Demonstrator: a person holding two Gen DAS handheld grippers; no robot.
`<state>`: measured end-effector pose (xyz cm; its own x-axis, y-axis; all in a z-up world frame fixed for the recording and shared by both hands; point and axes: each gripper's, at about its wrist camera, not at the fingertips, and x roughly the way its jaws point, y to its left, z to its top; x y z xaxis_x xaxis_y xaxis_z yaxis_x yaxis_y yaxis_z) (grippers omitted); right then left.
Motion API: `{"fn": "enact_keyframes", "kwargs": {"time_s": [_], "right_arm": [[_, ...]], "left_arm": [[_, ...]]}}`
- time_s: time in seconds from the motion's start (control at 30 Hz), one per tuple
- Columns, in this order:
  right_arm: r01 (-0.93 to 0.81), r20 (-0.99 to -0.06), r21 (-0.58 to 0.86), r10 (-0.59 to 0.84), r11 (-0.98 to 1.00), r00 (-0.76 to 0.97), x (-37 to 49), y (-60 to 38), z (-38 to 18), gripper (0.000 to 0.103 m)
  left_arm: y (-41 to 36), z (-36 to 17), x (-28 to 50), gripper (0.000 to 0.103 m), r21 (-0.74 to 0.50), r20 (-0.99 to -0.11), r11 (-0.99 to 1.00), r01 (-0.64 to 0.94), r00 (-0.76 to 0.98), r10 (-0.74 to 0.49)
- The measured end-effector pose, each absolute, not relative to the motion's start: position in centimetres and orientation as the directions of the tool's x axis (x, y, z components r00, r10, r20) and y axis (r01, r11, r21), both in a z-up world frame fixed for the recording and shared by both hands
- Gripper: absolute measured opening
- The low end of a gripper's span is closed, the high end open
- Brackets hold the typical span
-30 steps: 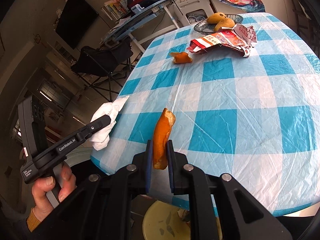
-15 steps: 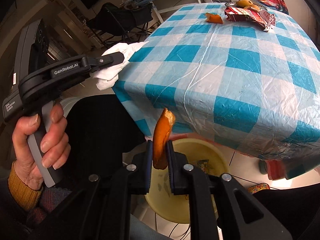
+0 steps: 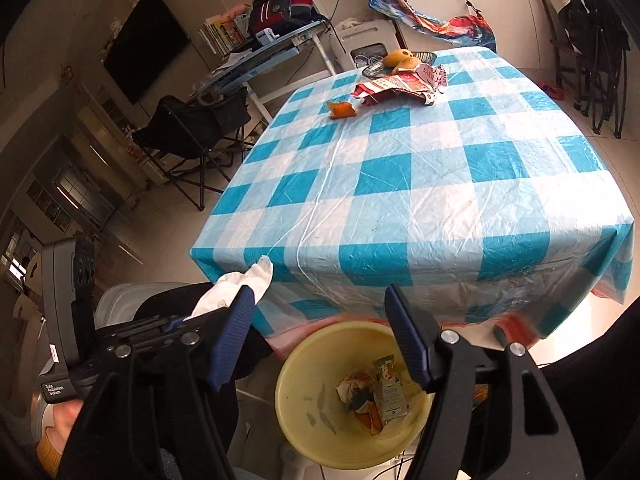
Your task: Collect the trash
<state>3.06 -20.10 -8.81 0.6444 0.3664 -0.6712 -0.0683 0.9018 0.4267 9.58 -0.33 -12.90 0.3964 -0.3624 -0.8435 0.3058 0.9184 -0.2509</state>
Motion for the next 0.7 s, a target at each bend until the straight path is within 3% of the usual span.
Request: {"fn": "enact_keyframes", "kwargs": {"time_s": [0.1,0.2,0.27,0.37,0.47,0.7], "right_arm": [[-0.044,-0.649,0.442,0.353,0.896,0.674,3.0,-20.6,-8.5,0.070],[-0.016,-0.649,0.459,0.347,0.888,0.677,3.1,-21.2,-8.7,0.071],[-0.008,-0.646,0.460,0.341,0.888,0.683,3.0,-21.5,-8.6,0.072],[-0.007,-0.648,0.449,0.332,0.893,0.685,2.9,-21.4,-8.6,0.073],[-0.014,-0.653,0.431,0.323,0.902,0.685,2.7,-21.0,-8.5,0.075],[-0.015,-0.670,0.400,0.304,0.917,0.677,2.8,-20.5,-8.9,0.076]], "left_arm": [[-1.3,-14.2,9.0,0.014,-0.215,-0.873,0.921,0.325,0.359,-0.330],[-0.7,-13.9,9.1,0.032,-0.223,-0.864,0.930,0.293,0.383,-0.328],[0.6,-13.4,9.2,0.049,-0.252,-0.840,0.935,0.249,0.424,-0.339],[2.8,-12.5,9.4,0.059,-0.304,-0.796,0.938,0.167,0.496,-0.346],[4.9,-11.6,9.5,0.067,-0.335,-0.753,0.939,0.082,0.575,-0.319],[7.5,-10.7,9.5,0.073,-0.331,-0.705,0.943,-0.032,0.672,-0.225]]}}
